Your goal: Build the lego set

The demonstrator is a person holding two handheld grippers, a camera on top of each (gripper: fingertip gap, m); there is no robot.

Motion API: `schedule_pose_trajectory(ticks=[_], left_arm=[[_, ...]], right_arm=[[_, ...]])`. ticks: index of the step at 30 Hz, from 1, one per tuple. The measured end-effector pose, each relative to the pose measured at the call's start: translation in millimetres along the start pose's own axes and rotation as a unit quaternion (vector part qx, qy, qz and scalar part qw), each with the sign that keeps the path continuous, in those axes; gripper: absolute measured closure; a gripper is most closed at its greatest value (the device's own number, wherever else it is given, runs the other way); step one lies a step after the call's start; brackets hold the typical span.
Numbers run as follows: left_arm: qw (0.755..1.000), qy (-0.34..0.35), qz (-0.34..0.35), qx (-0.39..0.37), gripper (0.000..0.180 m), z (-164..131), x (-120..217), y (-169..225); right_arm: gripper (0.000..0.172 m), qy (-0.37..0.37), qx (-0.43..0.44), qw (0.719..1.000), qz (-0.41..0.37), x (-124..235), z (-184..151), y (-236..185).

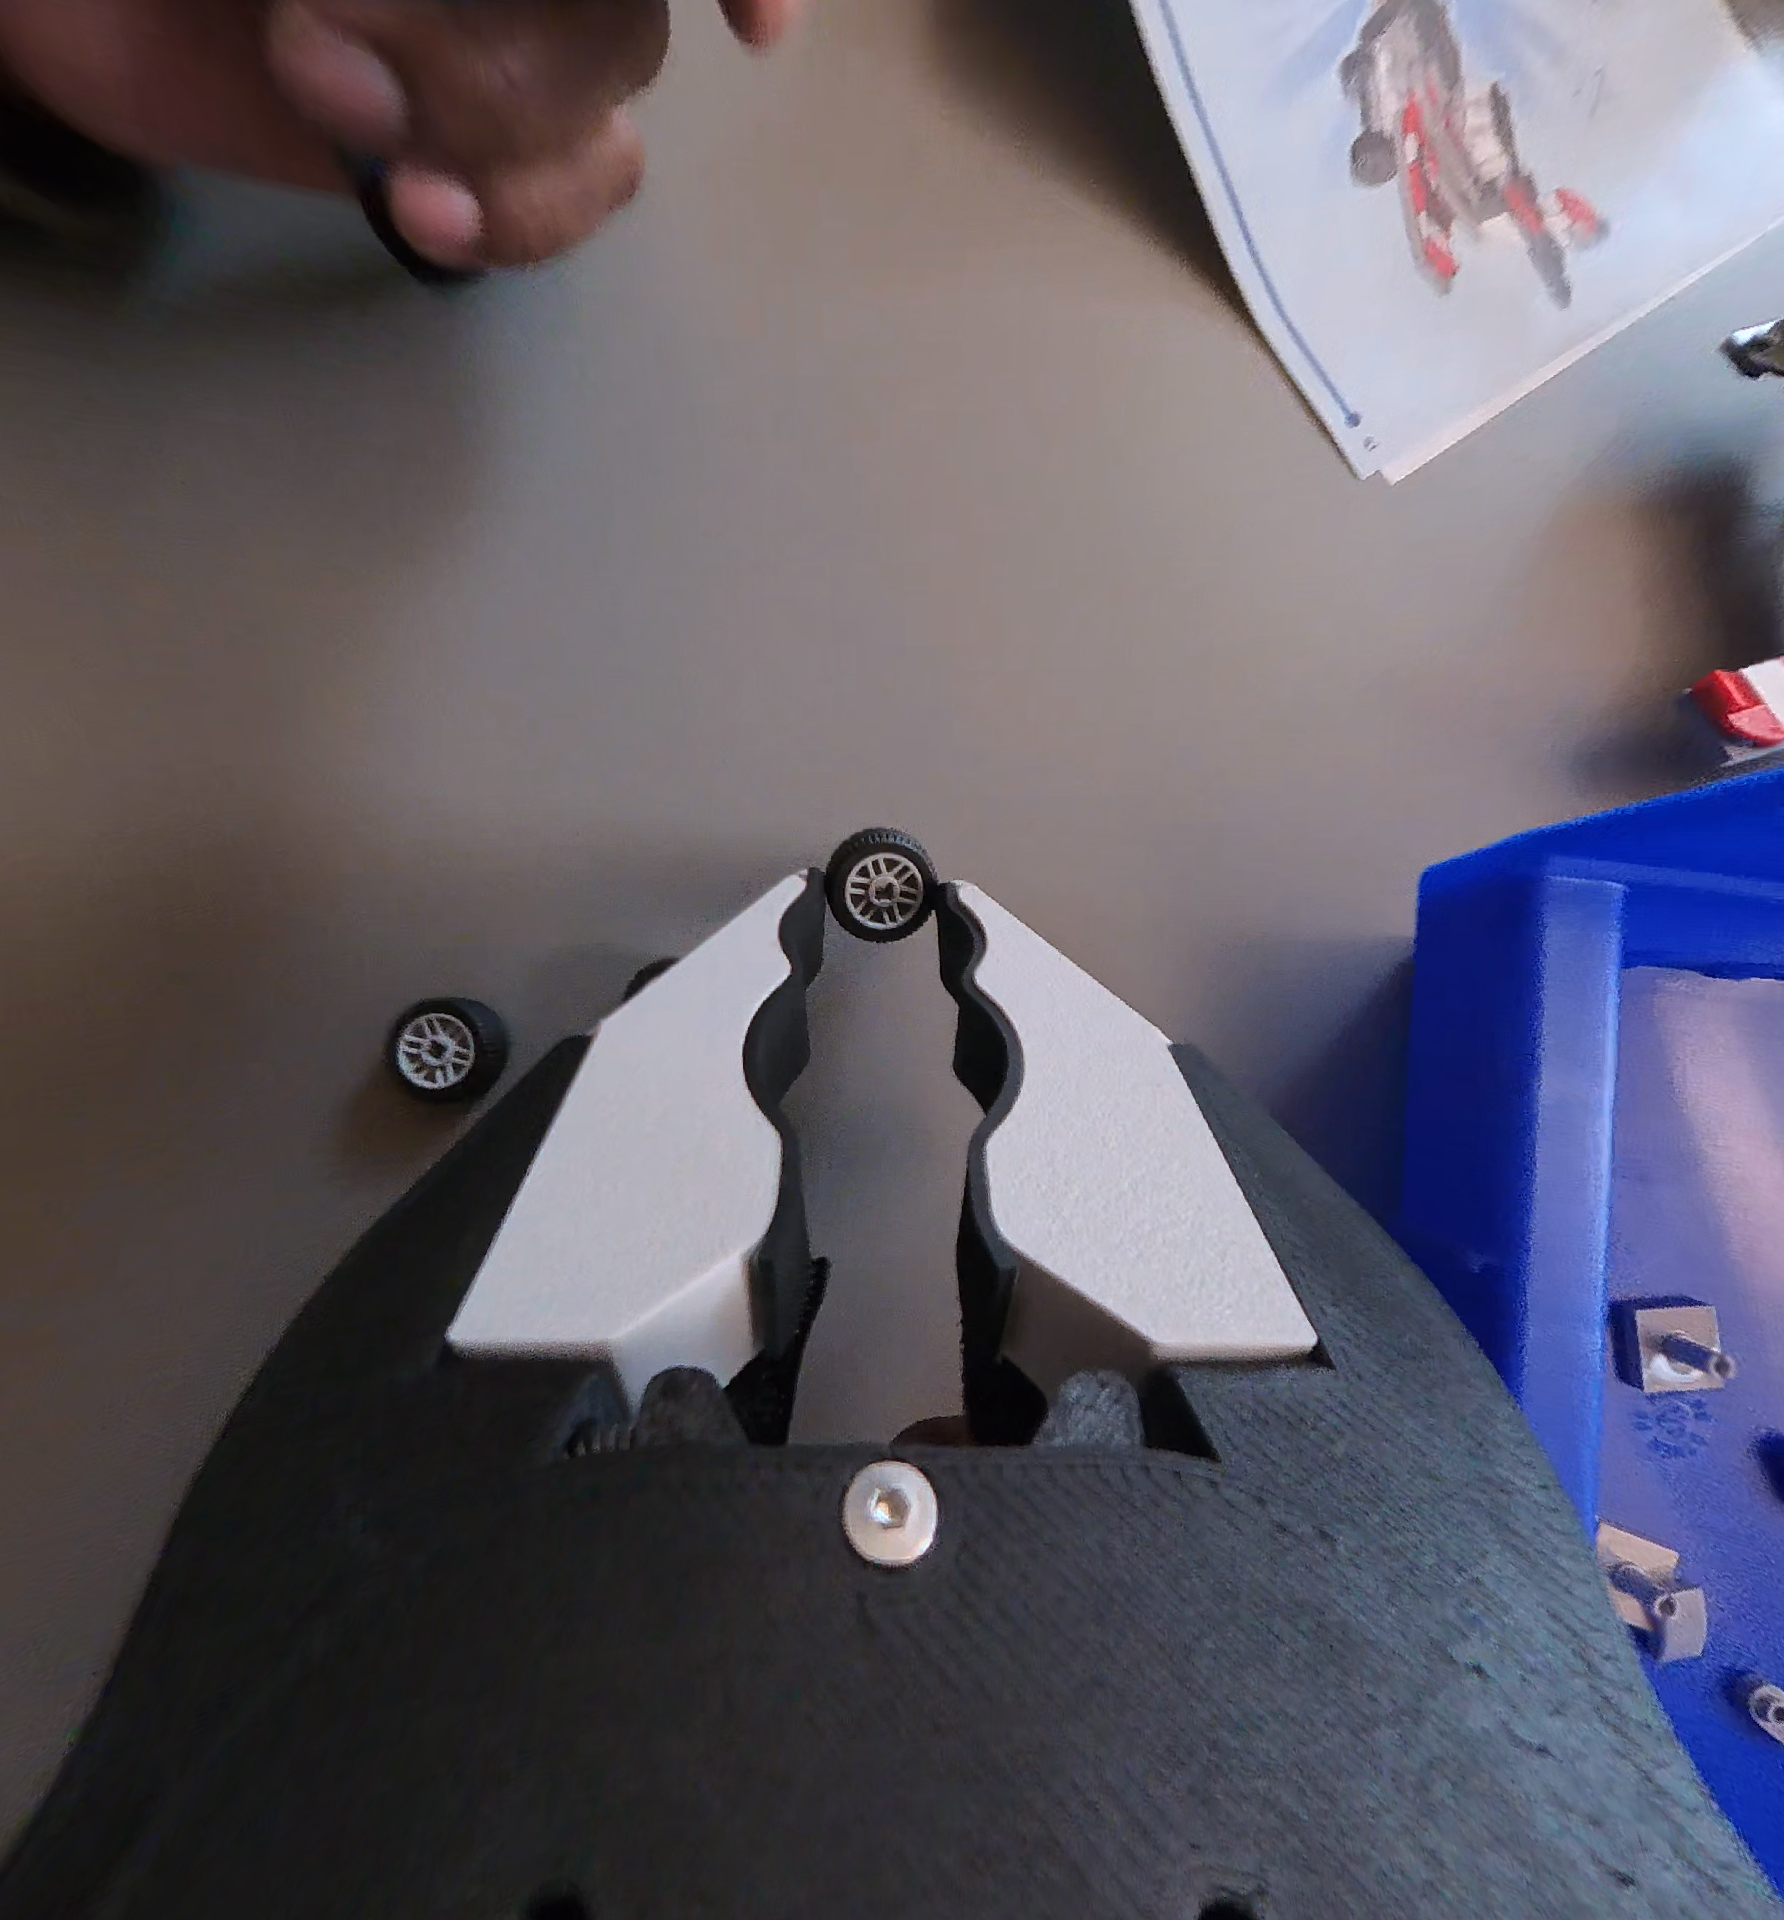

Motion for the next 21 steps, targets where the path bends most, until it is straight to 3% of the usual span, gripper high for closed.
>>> schedule_pose_trajectory(ticks=[5,10,14,18,21], left_arm=[[1.0,-0.009,-0.004,-0.002,0.124,-4.2,-0.7,1.0],[1.0,-0.01,-0.009,0.01,0.125,-6.4,-1.5,2.8],[1.0,-0.004,-0.01,0.023,0.124,-6.0,-2.0,3.9],[0.999,0.007,-0.004,0.05,0.125,-5.1,-2.1,2.5],[0.998,0.01,-0.001,0.065,0.125,-6.4,-2.5,2.0]], right_arm=[[0.149,-0.017,0.015,1.0,-0.004,-2.6,-7.5,-0.2],[0.131,0.012,0.008,1.0,-0.001,4.5,-0.3,2.6],[0.122,0.128,0.07,0.988,-0.04,19.0,40.9,10.2],[0.121,0.275,0.151,0.946,-0.08,38.3,87.3,2.4],[0.123,0.325,0.211,0.915,-0.11,43.1,102.4,-5.5]])
Point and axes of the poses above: each gripper's, where its closed fingertips meet, x back along the fingers, z out of its top, y = z × x across the jaws, the point moved 2 cm from there along x, back along the fingers, and after that the axes turned 15 degrees about y, right-handed, at the moved point
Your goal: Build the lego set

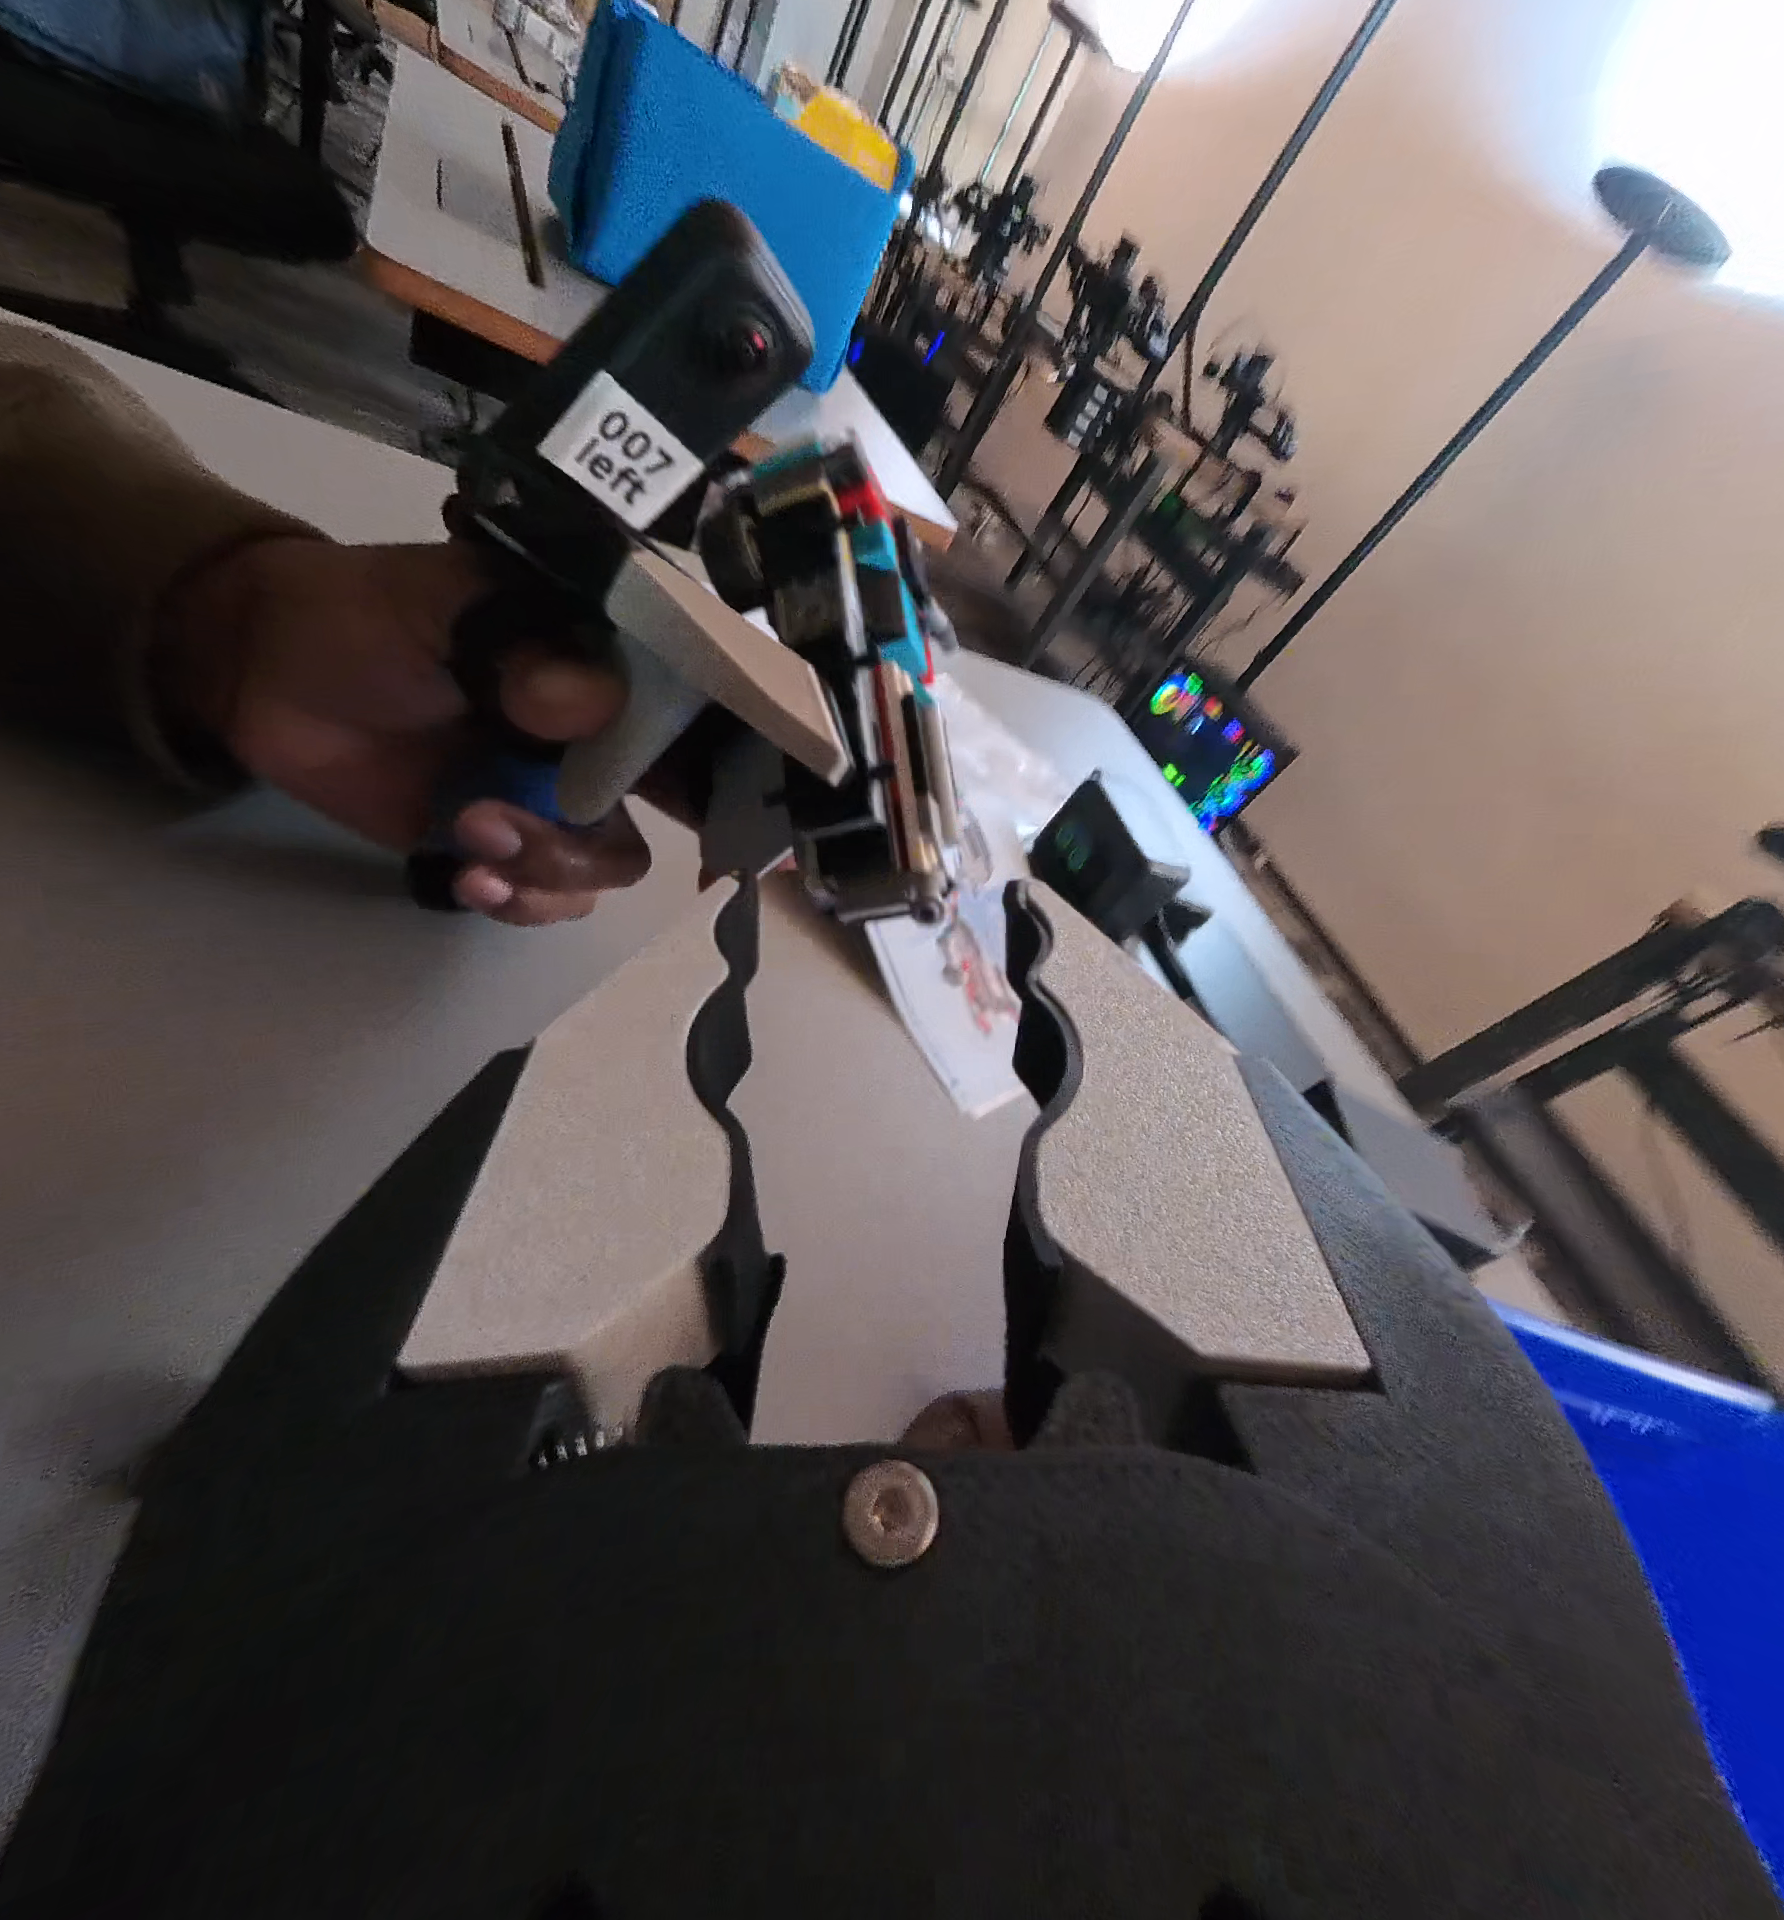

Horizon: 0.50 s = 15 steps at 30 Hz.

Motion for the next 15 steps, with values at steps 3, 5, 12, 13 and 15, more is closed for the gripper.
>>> schedule_pose_trajectory(ticks=[3,5,12,13,15], left_arm=[[1.0,0.003,-0.009,0.016,0.125,-1.3,-1.1,3.4],[0.999,0.006,-0.019,0.028,0.125,-1.1,-1.8,6.8],[0.994,0.019,-0.053,0.098,0.125,-2.6,-4.6,17.3],[0.993,0.018,-0.054,0.102,0.125,-3.8,-5.1,18.1],[0.992,0.012,-0.061,0.106,0.124,-6.9,-6.2,20.9]], right_arm=[[0.124,0.013,0.076,0.997,0.004,-6.0,3.1,-7.7],[0.124,0.006,0.128,0.992,-0.003,-7.5,1.6,-8.6],[0.118,0.019,0.188,0.982,-0.015,-11.9,4.1,-9.1],[0.117,0.016,0.195,0.981,-0.011,-14.7,3.6,-10.9],[0.117,0.006,0.206,0.979,-0.009,-19.3,0.5,-13.2]])
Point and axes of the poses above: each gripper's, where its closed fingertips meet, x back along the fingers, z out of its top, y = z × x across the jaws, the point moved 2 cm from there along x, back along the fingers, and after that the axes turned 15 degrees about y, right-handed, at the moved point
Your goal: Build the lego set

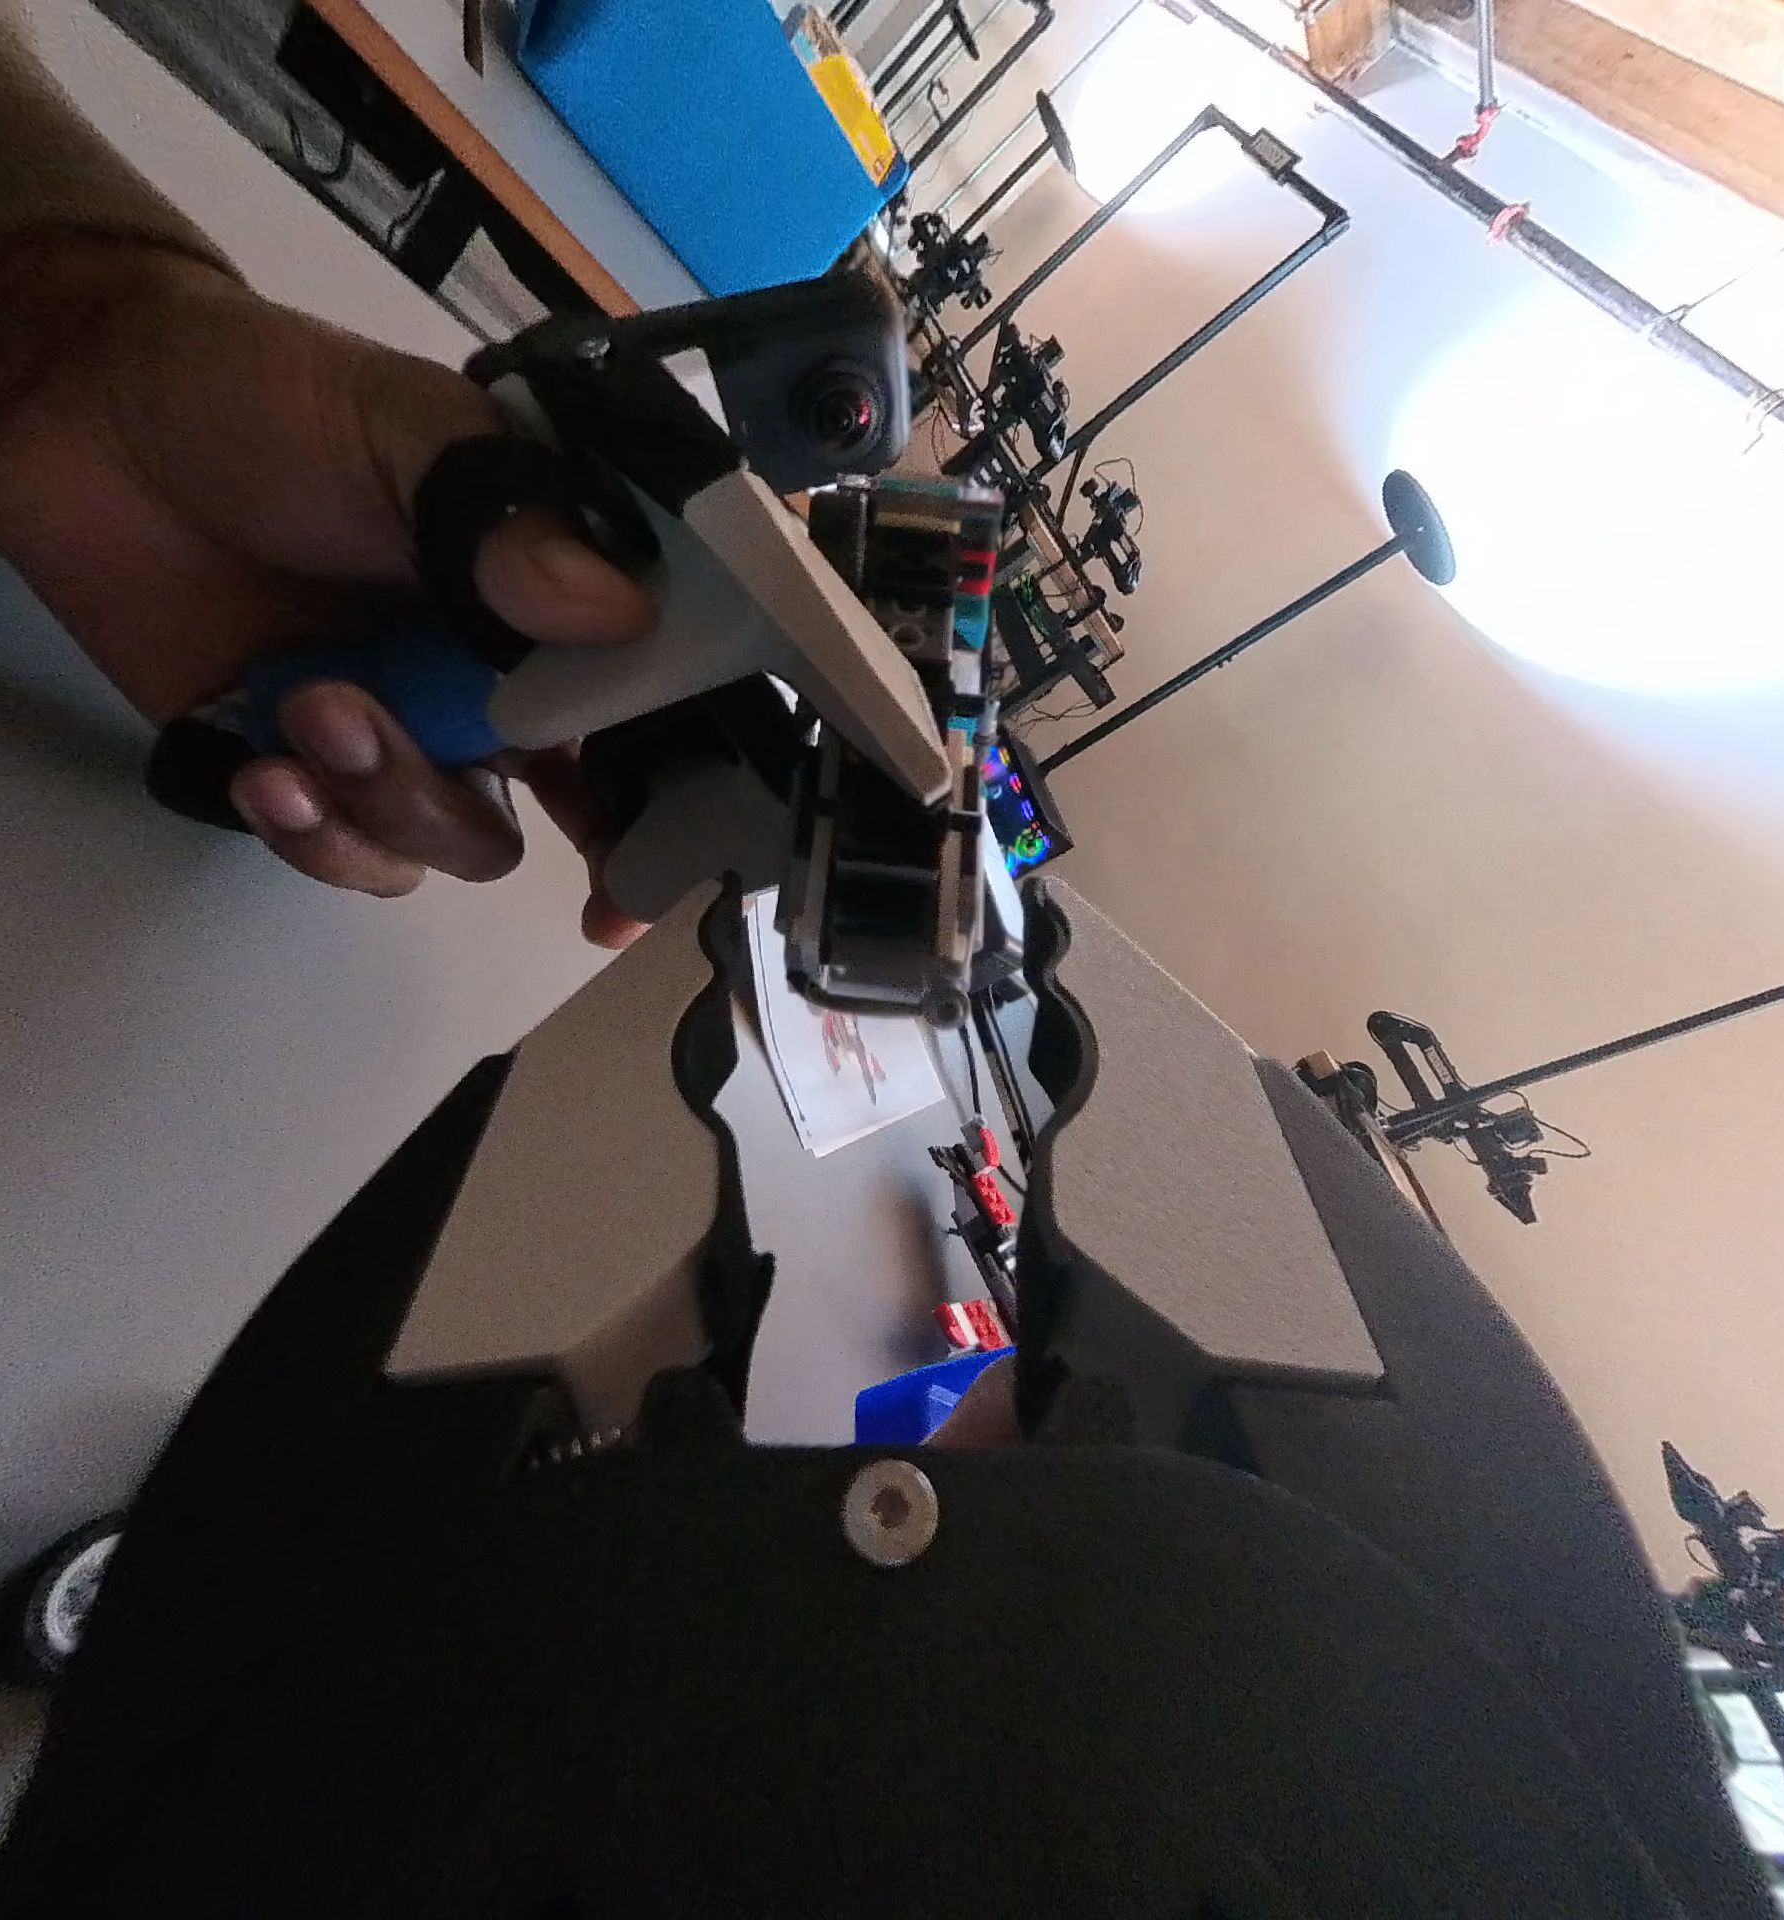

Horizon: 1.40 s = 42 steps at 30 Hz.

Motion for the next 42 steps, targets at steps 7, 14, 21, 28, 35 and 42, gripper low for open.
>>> schedule_pose_trajectory(ticks=[7,14,21,28,35,42], left_arm=[[0.999,-0.035,-0.018,-0.038,0.124,-9.0,-4.6,8.6],[0.995,-0.063,-0.04,-0.066,0.112,-12.6,-6.1,16.7],[0.994,-0.057,-0.031,-0.086,0.113,-12.5,-6.2,14.3],[0.999,-0.016,-0.021,-0.046,0.111,-11.5,-10.4,14.4],[0.999,0.014,-0.026,-0.011,0.113,-7.7,-10.9,15.8],[0.998,0.046,-0.05,0.003,0.124,-2.3,-10.6,22.4]], right_arm=[[0.127,0.0,0.035,0.999,-0.007,-1.3,-1.1,-3.7],[0.128,0.03,0.046,0.998,-0.011,7.6,4.4,2.6],[0.128,0.052,0.03,0.998,-0.022,10.6,9.3,8.0],[0.128,0.054,0.051,0.996,-0.041,8.3,10.7,10.3],[0.129,0.065,0.071,0.994,-0.042,8.2,12.6,9.2],[0.13,0.096,0.067,0.992,-0.05,10.0,21.7,11.5]])
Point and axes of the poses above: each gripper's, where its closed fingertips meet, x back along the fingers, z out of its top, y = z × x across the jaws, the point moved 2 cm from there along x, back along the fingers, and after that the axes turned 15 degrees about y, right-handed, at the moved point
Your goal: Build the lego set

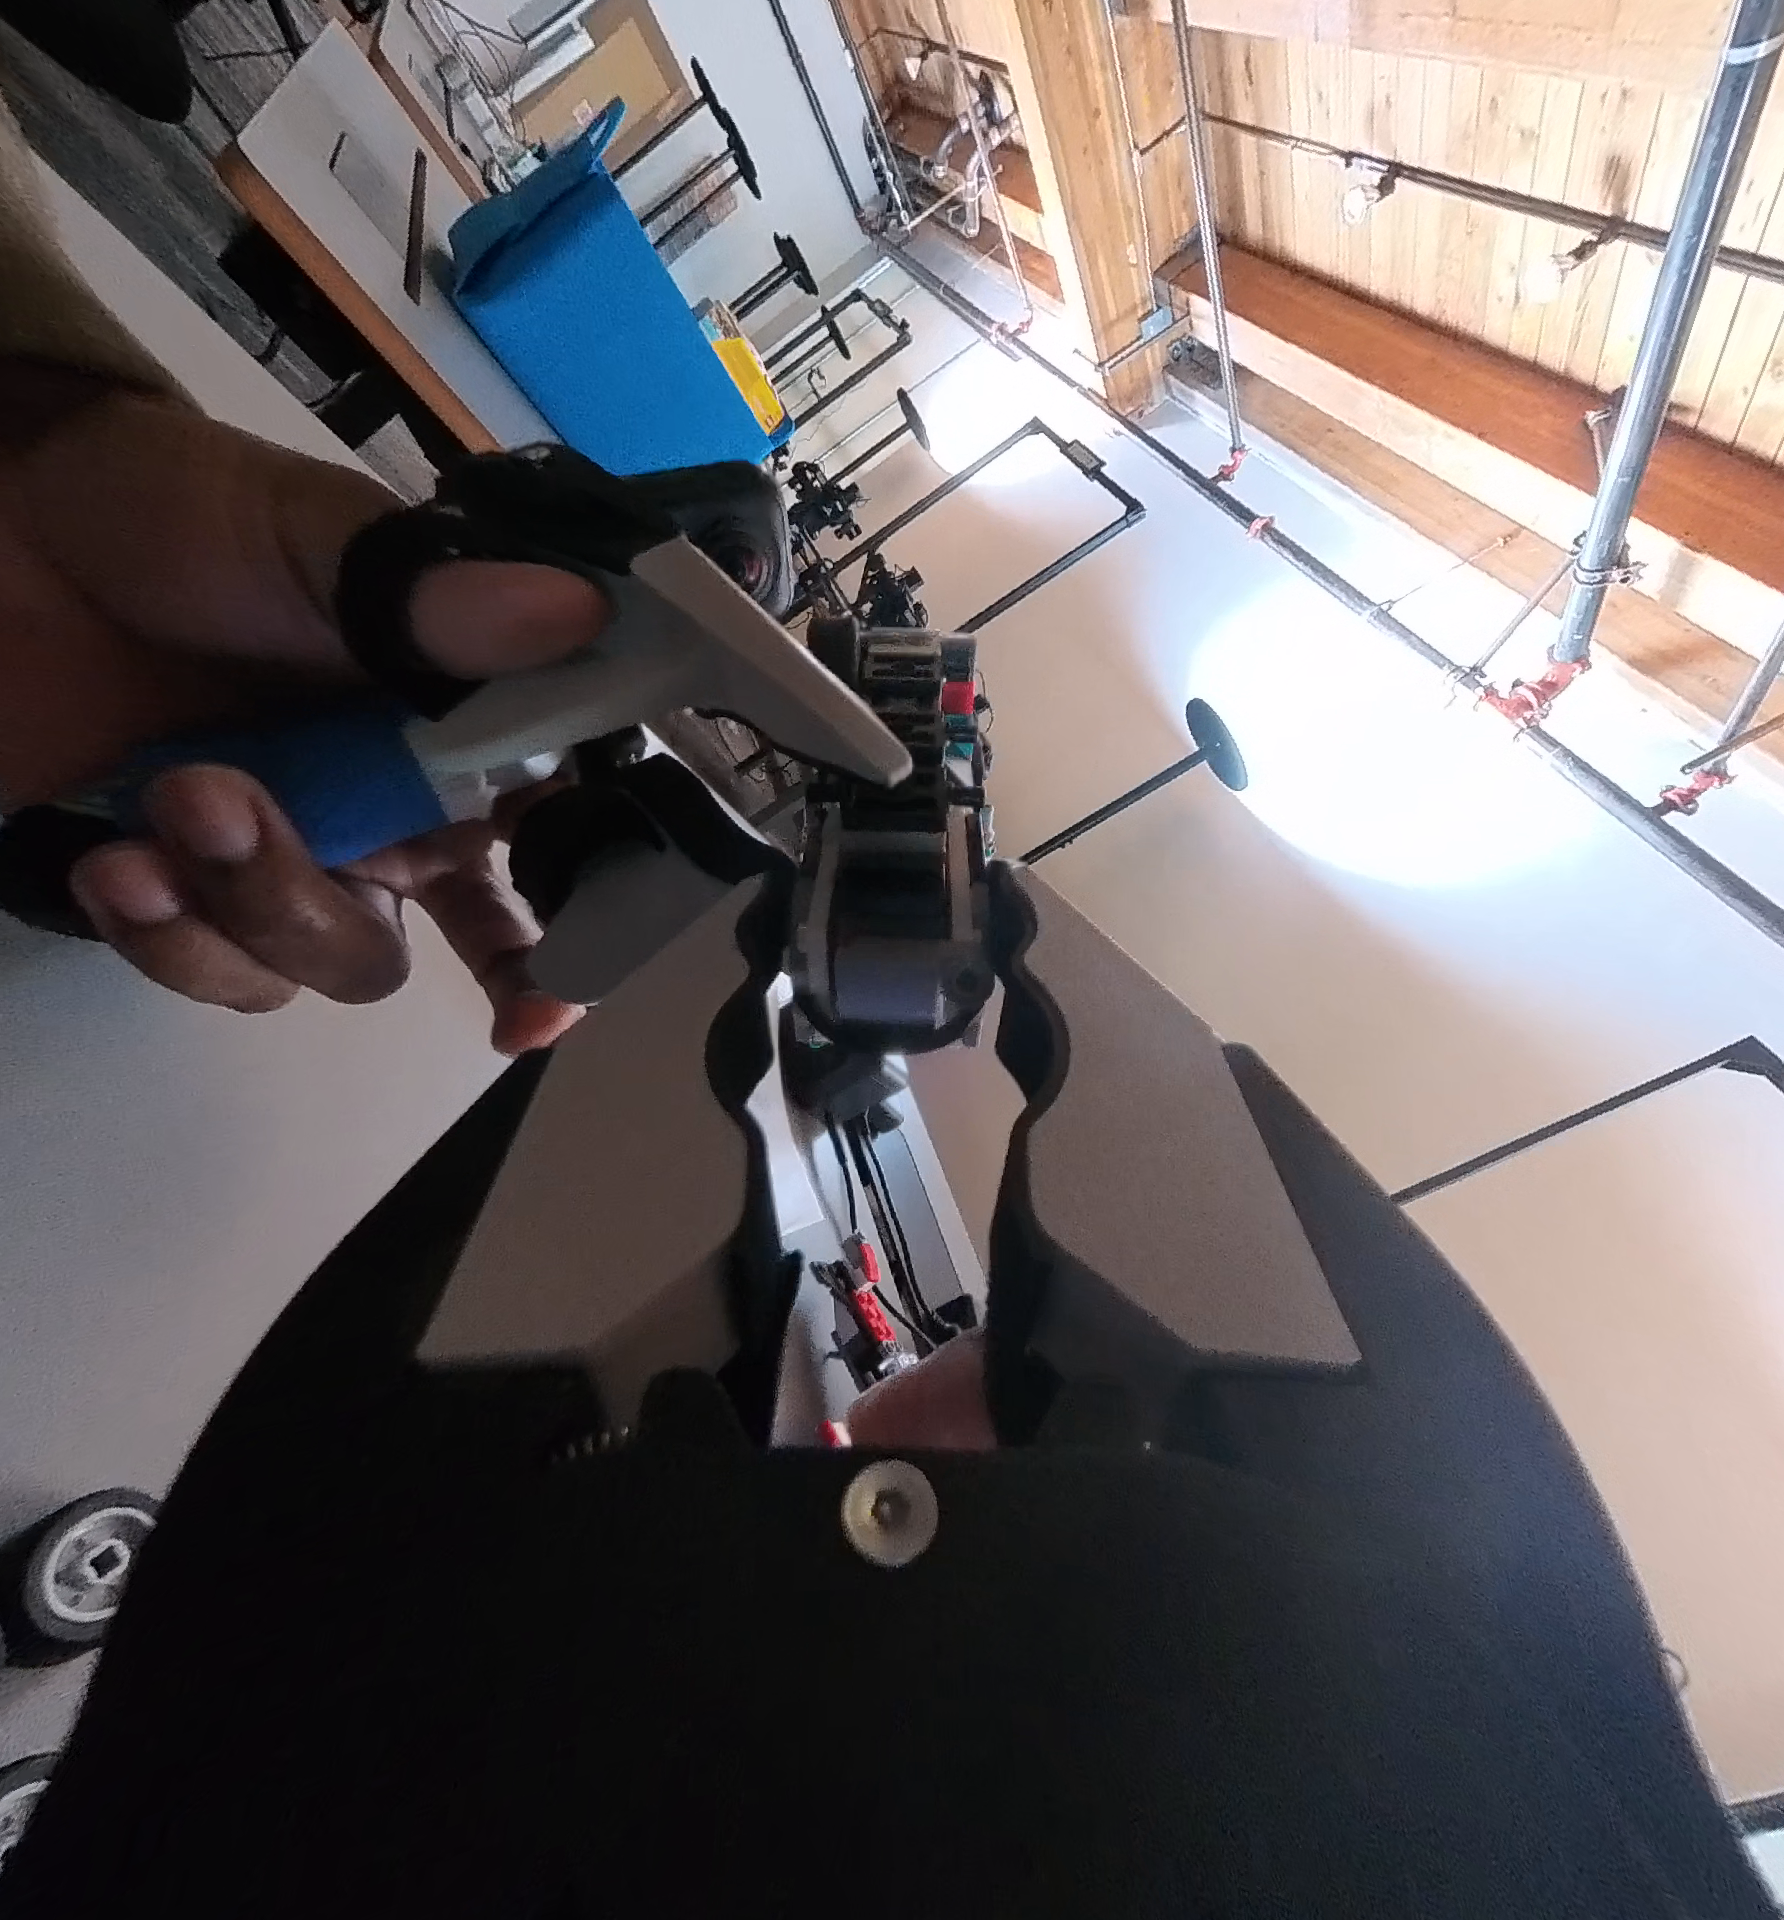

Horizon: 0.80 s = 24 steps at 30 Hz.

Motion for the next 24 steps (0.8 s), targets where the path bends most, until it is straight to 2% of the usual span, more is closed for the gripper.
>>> schedule_pose_trajectory(ticks=[10,24], left_arm=[[0.997,0.023,-0.02,0.073,0.118,-1.7,-2.9,4.3],[0.975,0.099,-0.064,0.187,0.125,7.3,-2.3,11.9]], right_arm=[[0.132,0.017,0.018,1.0,0.002,-1.3,8.4,-2.0],[0.133,0.032,0.051,0.998,-0.001,-3.5,18.5,-2.0]])
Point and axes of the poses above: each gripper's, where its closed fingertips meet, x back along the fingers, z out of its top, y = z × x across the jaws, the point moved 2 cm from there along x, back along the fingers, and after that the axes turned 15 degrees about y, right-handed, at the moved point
